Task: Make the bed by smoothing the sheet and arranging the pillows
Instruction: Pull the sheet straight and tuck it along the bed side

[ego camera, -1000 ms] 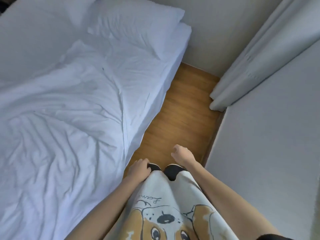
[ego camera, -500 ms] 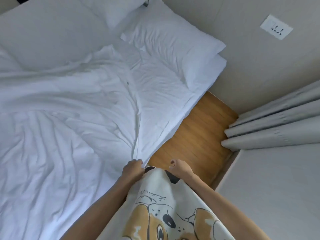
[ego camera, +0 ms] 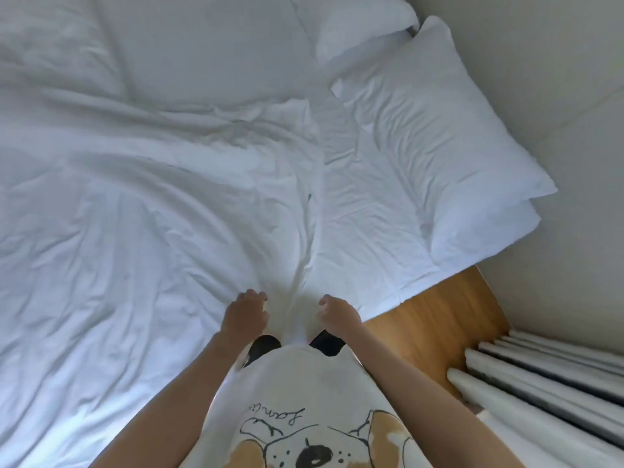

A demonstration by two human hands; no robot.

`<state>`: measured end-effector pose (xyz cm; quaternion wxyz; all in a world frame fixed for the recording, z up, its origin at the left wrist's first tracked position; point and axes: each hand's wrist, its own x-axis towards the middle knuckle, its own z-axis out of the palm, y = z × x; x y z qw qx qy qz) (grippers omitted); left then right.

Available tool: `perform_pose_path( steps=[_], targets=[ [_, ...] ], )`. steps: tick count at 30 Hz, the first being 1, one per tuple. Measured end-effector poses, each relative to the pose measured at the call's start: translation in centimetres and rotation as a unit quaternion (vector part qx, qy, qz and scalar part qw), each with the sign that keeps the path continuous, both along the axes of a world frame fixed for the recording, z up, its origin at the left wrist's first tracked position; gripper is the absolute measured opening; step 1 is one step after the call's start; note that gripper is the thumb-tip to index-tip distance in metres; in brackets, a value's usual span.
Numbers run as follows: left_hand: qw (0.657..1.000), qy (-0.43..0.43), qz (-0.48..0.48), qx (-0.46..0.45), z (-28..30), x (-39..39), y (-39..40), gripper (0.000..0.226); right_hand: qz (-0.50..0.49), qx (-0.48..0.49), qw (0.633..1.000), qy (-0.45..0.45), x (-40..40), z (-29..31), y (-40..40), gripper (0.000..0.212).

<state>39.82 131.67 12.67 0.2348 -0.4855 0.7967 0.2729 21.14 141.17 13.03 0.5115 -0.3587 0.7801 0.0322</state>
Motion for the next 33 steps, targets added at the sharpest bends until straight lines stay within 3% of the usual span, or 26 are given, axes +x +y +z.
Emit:
perform_pose_path(
  steps=[5,12,16,20,22,23,26,29,33],
  targets=[
    [0.999,-0.033,0.022,0.011,-1.0,-4.7,-5.1,0.038,0.056,-0.014,0.998,-0.002,-6.9,-1.0,-7.6,0.040],
    [0.997,0.004,0.073,-0.023,-9.2,-14.0,-18.9,0.044,-0.030,-0.010,0.996,0.084,-15.9,-9.4,-20.3,0.056],
    [0.984,0.095,0.056,-0.142,-15.9,-17.9,-28.3,0.066,-0.110,-0.034,0.989,0.094,-18.3,-16.7,-28.9,0.082],
    [0.946,0.123,0.004,-0.299,-19.1,-20.9,-38.2,0.090,-0.204,-0.158,0.963,0.084,-20.1,-20.4,-38.3,0.106],
    [0.953,0.100,0.050,-0.281,-27.0,-21.2,-43.2,0.104,-0.244,-0.189,0.948,0.076,-19.6,-27.5,-44.3,0.115],
    [0.959,0.098,0.063,-0.258,-27.5,-21.2,-44.0,0.111,-0.252,-0.209,0.943,0.062,-19.8,-27.0,-46.0,0.118],
    [0.955,0.110,0.097,-0.257,-33.0,-20.2,-45.1,0.120,-0.295,-0.241,0.921,0.086,-18.3,-30.5,-49.9,0.115],
    [0.943,0.119,0.092,-0.297,-36.2,-19.3,-45.0,0.114,-0.270,-0.260,0.918,0.127,-18.0,-33.0,-50.7,0.111],
    [0.950,0.117,0.079,-0.278,-35.6,-19.3,-45.3,0.108,-0.301,-0.267,0.916,0.007,-16.1,-31.4,-50.9,0.101]
  ],
)
